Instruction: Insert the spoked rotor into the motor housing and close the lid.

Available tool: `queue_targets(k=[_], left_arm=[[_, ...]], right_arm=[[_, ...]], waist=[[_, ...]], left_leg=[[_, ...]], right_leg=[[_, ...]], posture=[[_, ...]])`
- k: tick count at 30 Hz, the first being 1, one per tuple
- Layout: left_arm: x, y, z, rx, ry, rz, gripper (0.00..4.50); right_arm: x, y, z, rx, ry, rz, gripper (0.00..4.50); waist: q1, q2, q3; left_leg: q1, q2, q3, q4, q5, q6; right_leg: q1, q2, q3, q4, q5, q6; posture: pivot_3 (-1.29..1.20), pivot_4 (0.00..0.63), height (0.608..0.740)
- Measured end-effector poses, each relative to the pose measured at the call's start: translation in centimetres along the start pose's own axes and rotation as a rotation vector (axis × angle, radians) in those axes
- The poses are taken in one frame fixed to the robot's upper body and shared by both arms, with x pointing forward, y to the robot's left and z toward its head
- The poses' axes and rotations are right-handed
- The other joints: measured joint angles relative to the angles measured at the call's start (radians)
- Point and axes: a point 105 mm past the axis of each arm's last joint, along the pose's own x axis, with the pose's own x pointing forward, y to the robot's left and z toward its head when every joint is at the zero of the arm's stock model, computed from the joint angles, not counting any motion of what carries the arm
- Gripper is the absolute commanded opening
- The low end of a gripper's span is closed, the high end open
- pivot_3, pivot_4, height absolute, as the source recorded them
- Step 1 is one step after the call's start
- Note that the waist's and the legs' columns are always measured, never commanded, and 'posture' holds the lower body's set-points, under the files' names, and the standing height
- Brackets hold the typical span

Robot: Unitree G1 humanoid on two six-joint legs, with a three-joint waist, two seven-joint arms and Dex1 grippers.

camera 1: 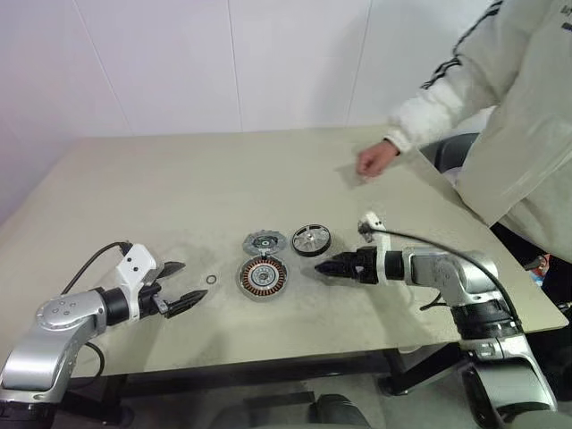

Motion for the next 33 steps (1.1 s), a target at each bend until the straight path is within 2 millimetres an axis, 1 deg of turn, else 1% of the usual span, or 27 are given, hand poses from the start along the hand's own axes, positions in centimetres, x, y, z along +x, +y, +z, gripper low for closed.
queue_targets(k=[3,7,11,17,30,33], left_arm=[[0.4,-0.3,-0.5,-0.030,0.009,0.000,4.50],[0.9,-0.4,-1.4,-0.068,0.040,0.029,4.50],[1.5,-0.5,-2.2,-0.092,0.076,0.065,4.50],[2.4,-2.1,-2.2,-0.099,0.076,0.060,4.50],[3.2,-1.4,-1.3,-0.114,0.053,0.122,4.50],[3.8,-1.5,-1.2,-0.102,0.061,0.117,4.50]], right_arm=[[0.0,0.4,0.1,-0.135,0.002,0.012,4.46],[-0.2,1.8,0.9,-0.347,-0.047,0.069,4.46],[-0.3,2.2,0.7,-0.465,-0.040,0.093,4.46],[-0.2,2.4,0.8,-0.524,-0.041,0.103,4.46],[0.0,2.3,0.5,-0.540,-0.029,0.105,4.46],[0.1,2.4,0.5,-0.540,-0.031,0.111,4.46]], waist=[[0.001,0.000,0.000],[0.004,0.000,0.000],[0.005,-0.001,0.000],[0.006,-0.002,0.000],[0.008,-0.002,0.000],[0.009,-0.002,0.000]], left_leg=[[0.000,0.000,0.000,0.000,0.000,0.000],[0.000,0.000,0.000,0.000,0.000,0.000],[0.000,0.000,0.000,0.000,0.000,0.000],[0.000,0.000,0.000,0.000,0.000,0.000],[0.001,0.000,0.000,0.000,0.000,0.000],[0.001,-0.001,0.000,0.000,0.000,0.000]], right_leg=[[0.000,0.000,0.000,0.000,0.000,0.000],[0.000,0.000,0.000,0.000,0.000,0.000],[0.001,0.000,0.000,0.000,0.000,0.000],[0.001,-0.001,0.000,0.000,0.000,0.000],[0.001,-0.001,0.000,0.000,0.000,0.000],[0.002,0.000,0.000,0.000,0.000,0.000]], posture=[[0.00,0.000,0.740],[0.00,0.000,0.740],[0.00,0.000,0.740],[0.00,0.000,0.740],[0.00,0.000,0.740],[0.00,0.000,0.740]])
